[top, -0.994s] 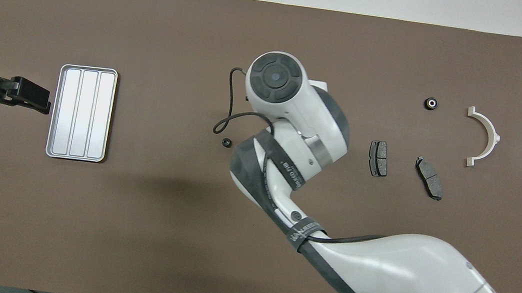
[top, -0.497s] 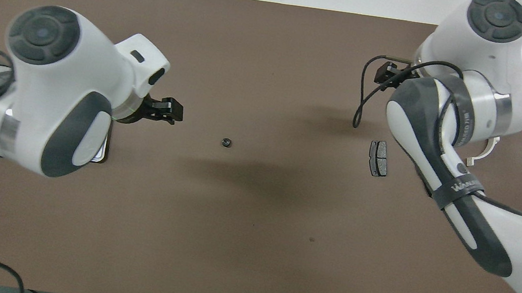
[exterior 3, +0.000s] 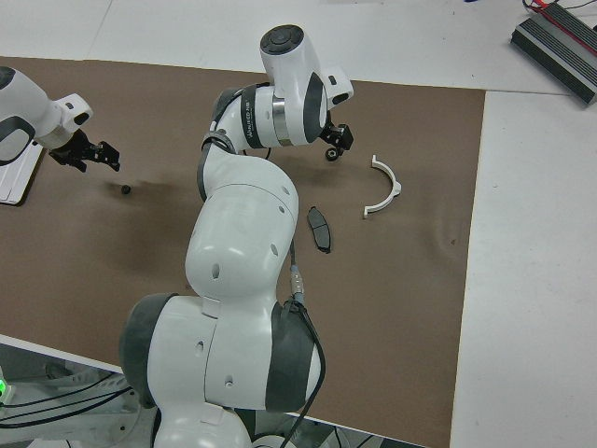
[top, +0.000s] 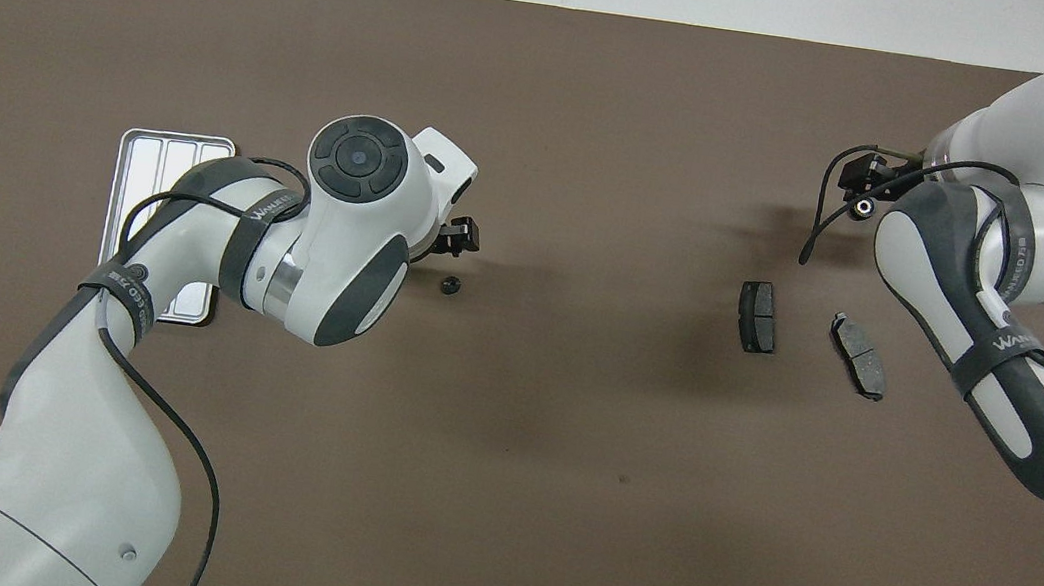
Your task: Pick bearing gear from pile to tray
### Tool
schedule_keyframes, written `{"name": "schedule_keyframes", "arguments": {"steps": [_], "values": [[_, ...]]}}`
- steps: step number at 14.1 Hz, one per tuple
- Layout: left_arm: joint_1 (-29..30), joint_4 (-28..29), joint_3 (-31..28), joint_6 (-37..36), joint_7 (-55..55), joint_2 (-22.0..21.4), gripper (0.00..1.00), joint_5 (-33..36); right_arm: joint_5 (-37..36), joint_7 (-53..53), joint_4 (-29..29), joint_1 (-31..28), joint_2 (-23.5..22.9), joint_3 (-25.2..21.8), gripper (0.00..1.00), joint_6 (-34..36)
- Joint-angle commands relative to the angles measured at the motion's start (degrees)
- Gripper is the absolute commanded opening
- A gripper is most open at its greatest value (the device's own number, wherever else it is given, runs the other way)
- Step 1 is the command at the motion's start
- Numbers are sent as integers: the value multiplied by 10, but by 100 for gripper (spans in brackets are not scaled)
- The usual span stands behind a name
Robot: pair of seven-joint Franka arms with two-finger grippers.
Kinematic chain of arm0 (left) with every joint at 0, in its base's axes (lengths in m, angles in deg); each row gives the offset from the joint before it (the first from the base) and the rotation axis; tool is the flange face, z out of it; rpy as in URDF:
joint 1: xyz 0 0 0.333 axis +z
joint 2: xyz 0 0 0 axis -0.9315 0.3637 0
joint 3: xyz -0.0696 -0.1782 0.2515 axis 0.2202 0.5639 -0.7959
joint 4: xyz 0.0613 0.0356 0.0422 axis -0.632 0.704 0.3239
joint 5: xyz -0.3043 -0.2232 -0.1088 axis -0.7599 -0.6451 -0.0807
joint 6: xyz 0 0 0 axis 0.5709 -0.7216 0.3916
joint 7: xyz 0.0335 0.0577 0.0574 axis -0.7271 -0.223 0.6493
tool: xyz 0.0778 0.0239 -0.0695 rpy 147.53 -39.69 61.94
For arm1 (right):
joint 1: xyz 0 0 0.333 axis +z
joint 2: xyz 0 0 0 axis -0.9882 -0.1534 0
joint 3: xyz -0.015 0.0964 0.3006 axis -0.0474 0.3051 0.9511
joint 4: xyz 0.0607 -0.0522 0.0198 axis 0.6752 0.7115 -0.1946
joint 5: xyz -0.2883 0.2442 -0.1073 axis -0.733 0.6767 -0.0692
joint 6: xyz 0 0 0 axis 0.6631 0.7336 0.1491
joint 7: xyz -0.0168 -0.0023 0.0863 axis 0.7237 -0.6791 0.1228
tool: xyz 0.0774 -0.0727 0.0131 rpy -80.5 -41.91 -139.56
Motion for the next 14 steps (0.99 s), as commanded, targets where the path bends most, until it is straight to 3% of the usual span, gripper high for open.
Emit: {"name": "schedule_keyframes", "arguments": {"steps": [1,6,8,9,13,14], "values": [[-16,2,-9,19,30,4,100,-3,-5,25,2,-6,-25,6,100,-37],[-38,26,-9,40,31,0,100,-38,-6,51,1,-6,-58,6,99,-87],[-44,56,-8,86,31,-5,100,-47,-6,52,1,-6,-58,6,90,-87],[-49,70,-8,99,30,-7,100,-47,-6,52,1,-6,-58,6,77,-87],[-51,87,-9,104,27,-12,96,-46,-4,52,2,-6,-57,6,0,-81],[-51,89,-9,103,28,-13,84,-46,-4,51,2,-7,-58,6,0,-80]]}}
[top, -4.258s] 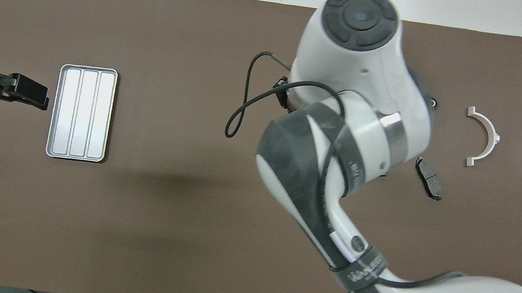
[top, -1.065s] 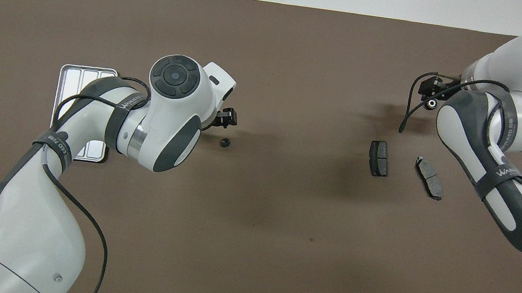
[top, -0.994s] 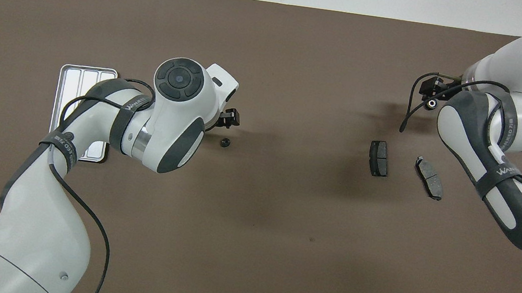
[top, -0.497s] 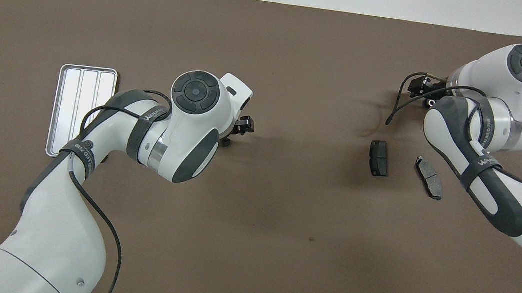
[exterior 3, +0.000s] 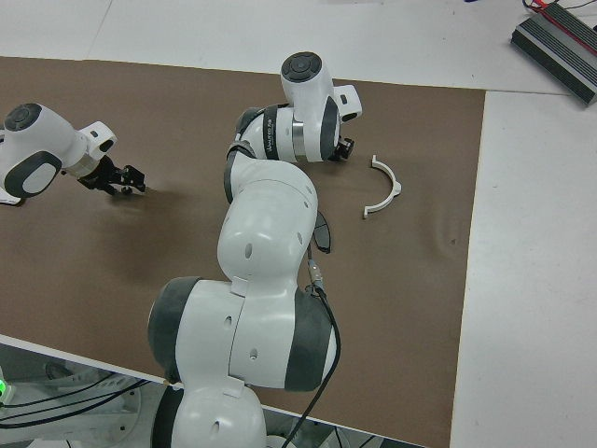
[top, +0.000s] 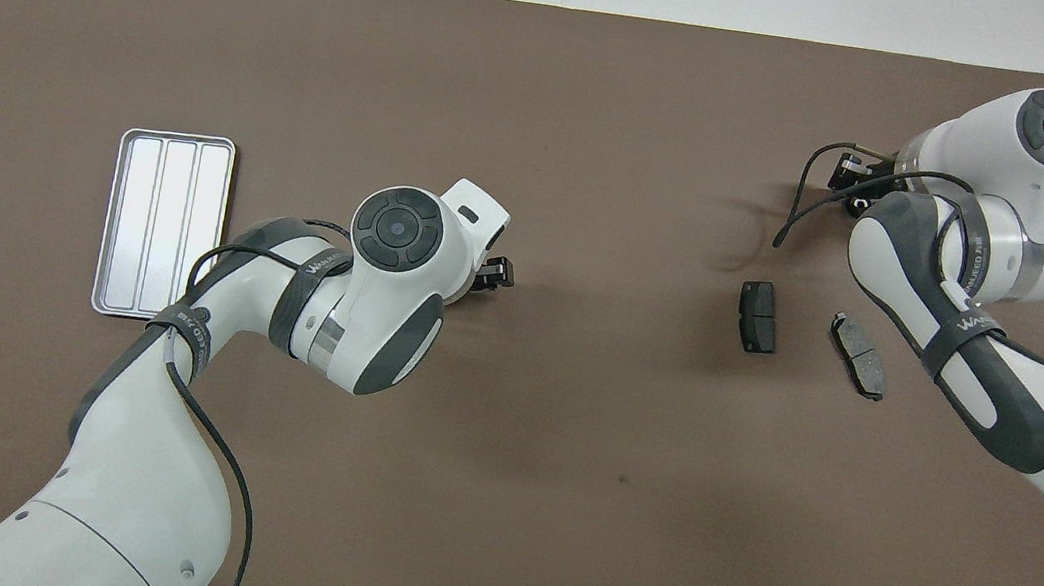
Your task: Pick bearing gear from pile to tray
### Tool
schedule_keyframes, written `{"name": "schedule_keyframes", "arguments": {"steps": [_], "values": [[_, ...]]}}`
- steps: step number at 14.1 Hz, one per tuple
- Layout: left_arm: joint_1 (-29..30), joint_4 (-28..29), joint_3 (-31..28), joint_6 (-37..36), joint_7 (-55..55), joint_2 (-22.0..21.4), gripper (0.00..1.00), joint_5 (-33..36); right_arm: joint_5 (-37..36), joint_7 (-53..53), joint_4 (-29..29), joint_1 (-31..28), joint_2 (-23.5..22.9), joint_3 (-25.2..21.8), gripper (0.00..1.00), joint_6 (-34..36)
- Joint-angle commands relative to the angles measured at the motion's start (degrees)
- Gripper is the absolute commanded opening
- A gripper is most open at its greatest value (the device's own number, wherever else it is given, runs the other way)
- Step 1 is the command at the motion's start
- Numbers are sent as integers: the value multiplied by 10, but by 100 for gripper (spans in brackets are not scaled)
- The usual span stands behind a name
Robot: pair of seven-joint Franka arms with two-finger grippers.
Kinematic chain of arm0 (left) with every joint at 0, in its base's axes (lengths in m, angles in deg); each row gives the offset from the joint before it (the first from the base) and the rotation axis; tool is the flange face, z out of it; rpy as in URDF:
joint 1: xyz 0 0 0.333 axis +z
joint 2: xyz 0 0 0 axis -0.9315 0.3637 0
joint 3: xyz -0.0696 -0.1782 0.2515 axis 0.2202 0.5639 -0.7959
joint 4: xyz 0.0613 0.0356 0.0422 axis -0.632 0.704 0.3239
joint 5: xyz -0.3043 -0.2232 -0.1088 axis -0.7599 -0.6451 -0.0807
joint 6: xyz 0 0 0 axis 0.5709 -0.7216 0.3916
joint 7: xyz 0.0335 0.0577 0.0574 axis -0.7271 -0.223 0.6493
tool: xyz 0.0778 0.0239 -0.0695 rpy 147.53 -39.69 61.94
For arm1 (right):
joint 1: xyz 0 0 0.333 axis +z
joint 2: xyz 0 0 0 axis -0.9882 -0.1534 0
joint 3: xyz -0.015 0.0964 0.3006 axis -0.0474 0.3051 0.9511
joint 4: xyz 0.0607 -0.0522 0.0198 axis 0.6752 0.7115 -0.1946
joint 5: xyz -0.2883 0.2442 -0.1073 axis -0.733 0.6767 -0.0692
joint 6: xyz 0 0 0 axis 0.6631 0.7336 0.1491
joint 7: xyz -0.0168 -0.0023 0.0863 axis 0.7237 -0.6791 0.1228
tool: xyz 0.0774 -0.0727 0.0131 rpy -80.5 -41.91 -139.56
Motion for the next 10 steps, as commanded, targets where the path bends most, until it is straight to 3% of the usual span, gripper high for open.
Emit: {"name": "schedule_keyframes", "arguments": {"steps": [1,2,5,8,10], "values": [[-11,26,-10,11,5,-18,50,-10,-3,8,4,-5,-3,6,0,-1],[-12,23,-10,6,6,-18,0,-10,-3,8,4,-5,-3,6,0,2],[-7,-1,-11,-13,6,-15,0,-10,-6,6,-3,-4,0,7,0,23],[36,-128,-18,-178,-36,-10,0,1,-6,4,-61,9,23,11,0,157],[102,-147,-19,-248,-130,-63,0,2,1,4,-82,32,57,14,0,247]]}}
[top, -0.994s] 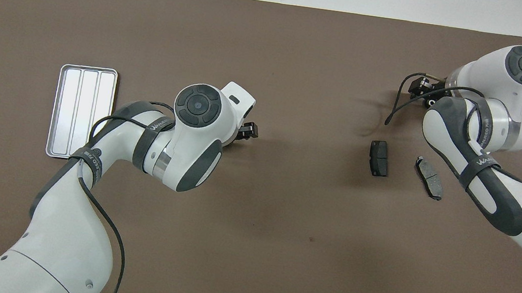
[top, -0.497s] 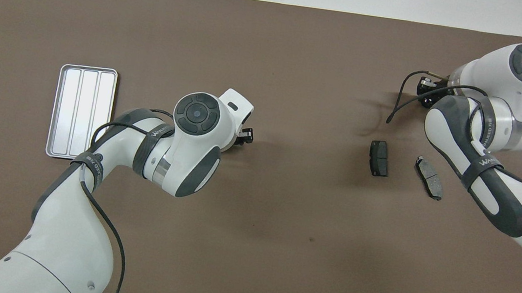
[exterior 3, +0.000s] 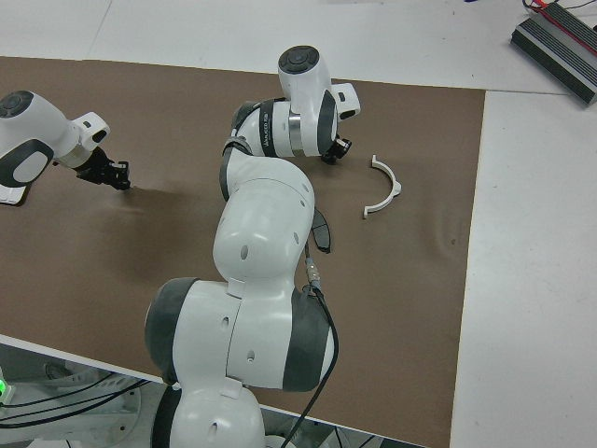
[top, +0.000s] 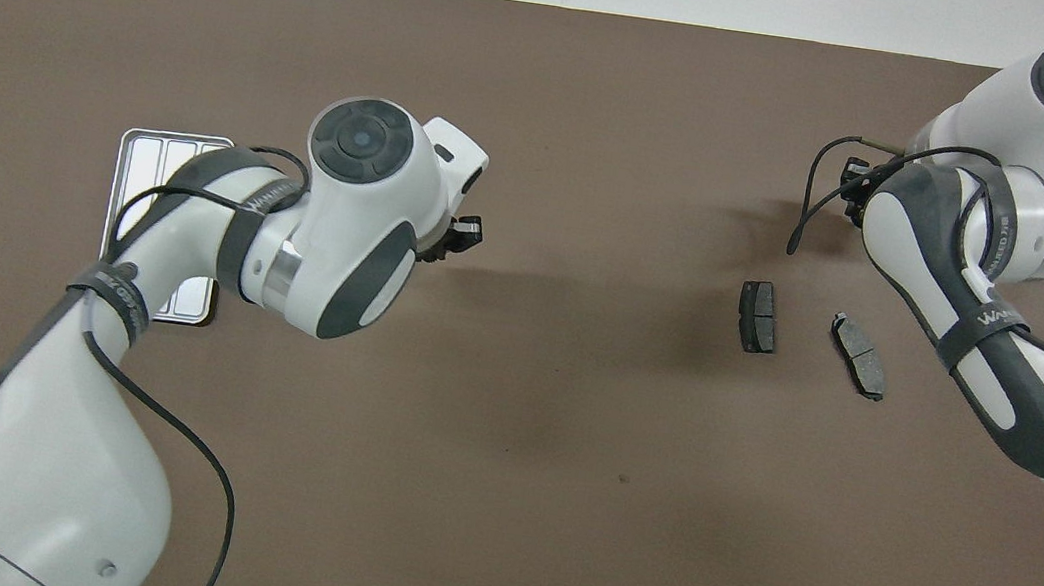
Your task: Pick bearing gear from pile to tray
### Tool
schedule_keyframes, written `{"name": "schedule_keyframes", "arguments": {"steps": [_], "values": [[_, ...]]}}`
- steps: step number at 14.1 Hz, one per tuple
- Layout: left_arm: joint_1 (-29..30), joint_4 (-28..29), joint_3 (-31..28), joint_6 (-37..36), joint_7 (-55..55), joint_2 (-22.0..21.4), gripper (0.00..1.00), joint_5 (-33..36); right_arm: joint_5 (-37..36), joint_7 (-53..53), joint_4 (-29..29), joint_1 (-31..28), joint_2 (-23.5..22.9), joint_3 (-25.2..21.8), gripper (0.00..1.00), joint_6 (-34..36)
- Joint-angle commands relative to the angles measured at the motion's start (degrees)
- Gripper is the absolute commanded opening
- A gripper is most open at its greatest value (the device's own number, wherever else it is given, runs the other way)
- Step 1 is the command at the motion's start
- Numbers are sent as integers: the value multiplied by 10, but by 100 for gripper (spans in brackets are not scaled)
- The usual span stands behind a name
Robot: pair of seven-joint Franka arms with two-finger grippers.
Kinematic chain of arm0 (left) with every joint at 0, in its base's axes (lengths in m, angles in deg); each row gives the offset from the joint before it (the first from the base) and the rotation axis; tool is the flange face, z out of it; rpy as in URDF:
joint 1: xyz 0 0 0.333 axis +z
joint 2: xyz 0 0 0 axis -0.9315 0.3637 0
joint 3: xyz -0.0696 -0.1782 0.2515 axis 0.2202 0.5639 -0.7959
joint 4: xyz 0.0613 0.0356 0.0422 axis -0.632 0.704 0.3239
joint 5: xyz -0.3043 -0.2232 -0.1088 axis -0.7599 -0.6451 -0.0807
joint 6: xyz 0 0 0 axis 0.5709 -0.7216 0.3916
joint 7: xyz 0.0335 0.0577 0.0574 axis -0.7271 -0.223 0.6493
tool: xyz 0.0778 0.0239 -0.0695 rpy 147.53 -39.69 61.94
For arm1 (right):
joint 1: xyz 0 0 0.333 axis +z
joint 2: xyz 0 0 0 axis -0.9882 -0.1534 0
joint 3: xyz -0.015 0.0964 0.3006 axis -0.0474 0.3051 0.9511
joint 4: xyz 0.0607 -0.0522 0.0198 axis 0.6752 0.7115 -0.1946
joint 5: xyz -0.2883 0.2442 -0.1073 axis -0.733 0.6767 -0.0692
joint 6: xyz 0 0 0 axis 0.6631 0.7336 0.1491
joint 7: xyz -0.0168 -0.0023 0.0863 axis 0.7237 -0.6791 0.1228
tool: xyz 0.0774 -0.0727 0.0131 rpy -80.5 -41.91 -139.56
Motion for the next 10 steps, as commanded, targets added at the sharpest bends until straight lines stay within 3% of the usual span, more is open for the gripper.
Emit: {"name": "schedule_keyframes", "arguments": {"steps": [1,3,5,8,10], "values": [[106,-23,2,-98,-141,-69,0,7,5,7,-18,32,57,5,0,99],[197,-18,2,-135,-287,-92,0,23,33,55,-39,75,91,17,0,170],[272,26,2,-122,-401,-111,0,23,52,215,-78,147,92,18,0,221],[305,177,2,27,-453,-160,0,23,78,422,-84,242,90,20,0,173],[305,226,3,73,-452,-165,0,23,79,496,-80,296,80,19,0,138]]}}
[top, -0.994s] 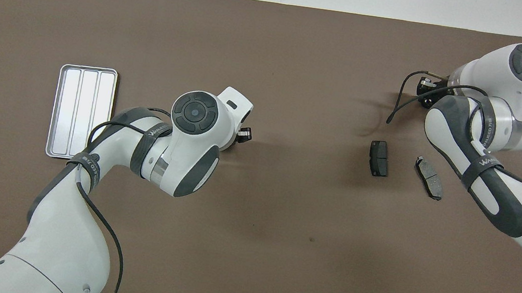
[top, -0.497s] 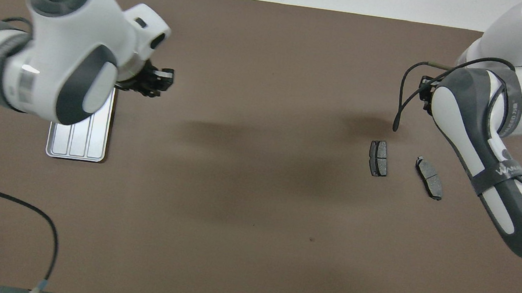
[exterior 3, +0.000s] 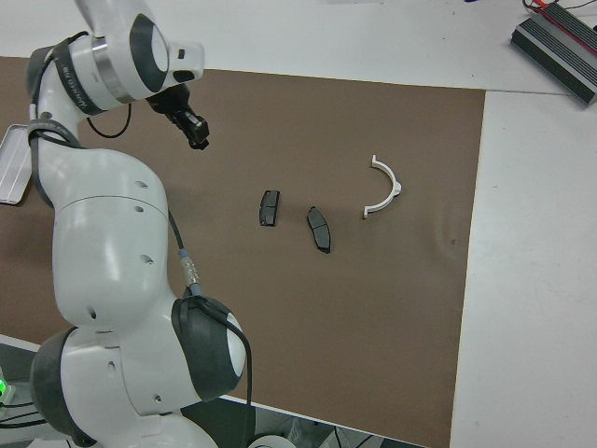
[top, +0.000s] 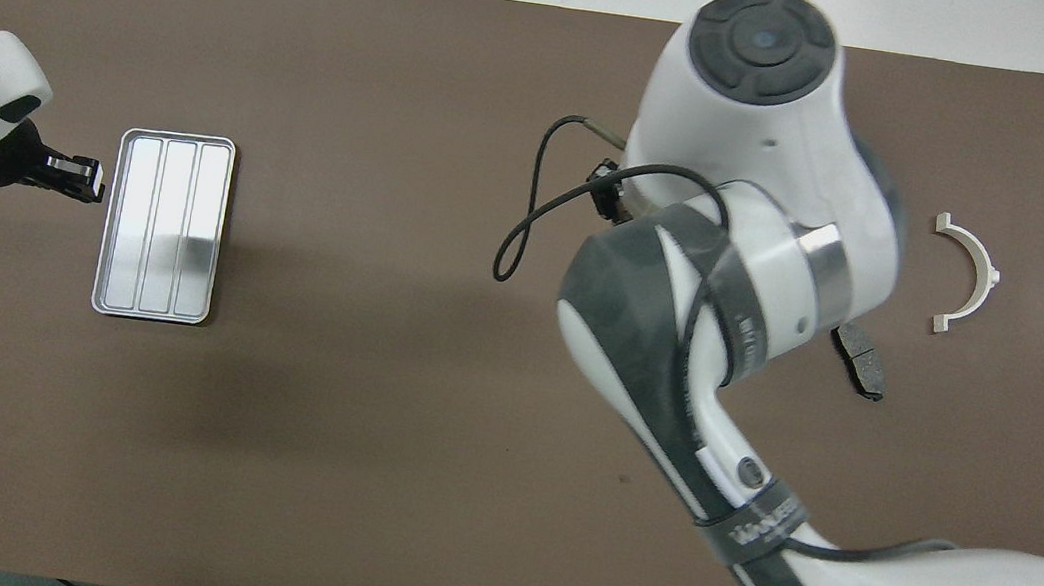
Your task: Pick bearing gear from pile to tray
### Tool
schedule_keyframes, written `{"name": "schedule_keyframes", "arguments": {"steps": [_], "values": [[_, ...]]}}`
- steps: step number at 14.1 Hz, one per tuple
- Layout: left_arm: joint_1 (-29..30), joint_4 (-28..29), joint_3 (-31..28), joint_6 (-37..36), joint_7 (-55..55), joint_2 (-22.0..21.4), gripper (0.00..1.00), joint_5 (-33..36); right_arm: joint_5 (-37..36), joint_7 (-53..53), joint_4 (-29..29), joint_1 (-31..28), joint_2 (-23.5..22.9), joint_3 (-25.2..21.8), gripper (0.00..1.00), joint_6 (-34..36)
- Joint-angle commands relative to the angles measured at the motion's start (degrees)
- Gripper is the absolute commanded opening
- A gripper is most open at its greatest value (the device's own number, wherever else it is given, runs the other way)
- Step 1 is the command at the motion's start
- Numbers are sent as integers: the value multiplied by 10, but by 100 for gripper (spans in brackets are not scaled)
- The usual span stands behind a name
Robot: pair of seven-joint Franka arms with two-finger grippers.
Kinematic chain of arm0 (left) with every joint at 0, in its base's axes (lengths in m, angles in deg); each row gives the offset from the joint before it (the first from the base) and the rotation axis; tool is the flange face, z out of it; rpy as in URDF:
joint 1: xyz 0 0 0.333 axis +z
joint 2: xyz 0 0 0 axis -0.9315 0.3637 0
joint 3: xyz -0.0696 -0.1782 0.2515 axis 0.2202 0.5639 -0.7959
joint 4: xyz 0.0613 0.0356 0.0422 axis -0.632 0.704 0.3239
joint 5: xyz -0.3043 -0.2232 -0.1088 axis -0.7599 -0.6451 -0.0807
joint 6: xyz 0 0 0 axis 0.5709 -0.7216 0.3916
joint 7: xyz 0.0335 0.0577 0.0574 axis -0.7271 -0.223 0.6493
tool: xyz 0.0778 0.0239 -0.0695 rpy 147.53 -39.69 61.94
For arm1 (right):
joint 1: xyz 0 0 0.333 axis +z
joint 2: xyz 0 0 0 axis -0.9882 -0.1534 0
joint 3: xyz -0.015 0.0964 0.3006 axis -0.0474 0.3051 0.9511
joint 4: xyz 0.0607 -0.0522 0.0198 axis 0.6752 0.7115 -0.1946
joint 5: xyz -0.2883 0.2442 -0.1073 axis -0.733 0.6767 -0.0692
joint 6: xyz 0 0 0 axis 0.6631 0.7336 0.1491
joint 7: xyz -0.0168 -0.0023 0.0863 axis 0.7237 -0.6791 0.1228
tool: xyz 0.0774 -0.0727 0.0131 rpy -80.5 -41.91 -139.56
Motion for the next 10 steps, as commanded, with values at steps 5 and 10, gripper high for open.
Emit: {"name": "schedule_keyframes", "arguments": {"steps": [5,10], "values": [[-7,118,5,98,1,-35,0,7,-9,159,39,80,-75,-4,0,-153],[-6,148,6,150,5,-24,0,7,-57,200,44,91,-149,-4,0,-267]]}}
